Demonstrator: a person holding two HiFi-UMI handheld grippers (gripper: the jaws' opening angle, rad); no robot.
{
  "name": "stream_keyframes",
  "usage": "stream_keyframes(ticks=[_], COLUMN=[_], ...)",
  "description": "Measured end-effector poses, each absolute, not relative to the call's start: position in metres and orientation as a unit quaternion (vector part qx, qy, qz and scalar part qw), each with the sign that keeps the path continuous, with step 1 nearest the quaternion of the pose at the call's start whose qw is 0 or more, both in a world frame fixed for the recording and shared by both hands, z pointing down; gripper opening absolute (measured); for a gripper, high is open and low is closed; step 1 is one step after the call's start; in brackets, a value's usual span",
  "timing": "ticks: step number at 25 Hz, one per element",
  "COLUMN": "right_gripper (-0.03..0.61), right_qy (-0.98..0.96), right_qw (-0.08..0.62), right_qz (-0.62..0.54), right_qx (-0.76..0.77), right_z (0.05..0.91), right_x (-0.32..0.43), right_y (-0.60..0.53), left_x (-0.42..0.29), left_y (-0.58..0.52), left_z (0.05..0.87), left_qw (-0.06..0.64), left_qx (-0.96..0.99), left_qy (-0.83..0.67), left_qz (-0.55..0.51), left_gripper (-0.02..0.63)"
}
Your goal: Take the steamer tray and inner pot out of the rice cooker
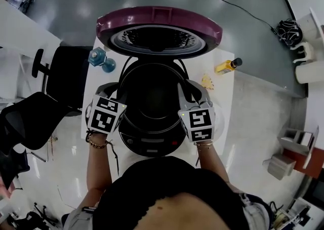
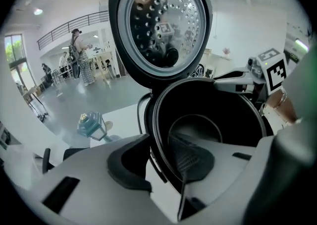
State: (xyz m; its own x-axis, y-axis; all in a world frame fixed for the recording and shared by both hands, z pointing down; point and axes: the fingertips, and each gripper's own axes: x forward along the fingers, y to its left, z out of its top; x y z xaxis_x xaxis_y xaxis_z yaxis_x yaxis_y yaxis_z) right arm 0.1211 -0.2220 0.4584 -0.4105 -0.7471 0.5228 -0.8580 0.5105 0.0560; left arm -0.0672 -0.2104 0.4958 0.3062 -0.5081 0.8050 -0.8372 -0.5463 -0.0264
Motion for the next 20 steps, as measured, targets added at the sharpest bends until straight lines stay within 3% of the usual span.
stream_keyframes(ticks=[7, 20], right_gripper=[0.046, 0.037], right_qy=[-0.840, -0.860], right_qw=[0.215, 0.133], right_qz=[0.126, 0.161], right_qx=[0.482, 0.465], right_z=[0.452, 0.423], right_x=[0.124, 0.123], right_y=[-0.225, -0.219], left_x=[-0.064, -0.066], left_y=[-0.209, -0.201], left_z=[0.480, 0.453], left_qw=[0.228, 0.248], left_qx=[0.794, 0.809], left_qy=[-0.437, -0.452], left_qz=[0.357, 0.285], left_gripper=[0.061, 0.049])
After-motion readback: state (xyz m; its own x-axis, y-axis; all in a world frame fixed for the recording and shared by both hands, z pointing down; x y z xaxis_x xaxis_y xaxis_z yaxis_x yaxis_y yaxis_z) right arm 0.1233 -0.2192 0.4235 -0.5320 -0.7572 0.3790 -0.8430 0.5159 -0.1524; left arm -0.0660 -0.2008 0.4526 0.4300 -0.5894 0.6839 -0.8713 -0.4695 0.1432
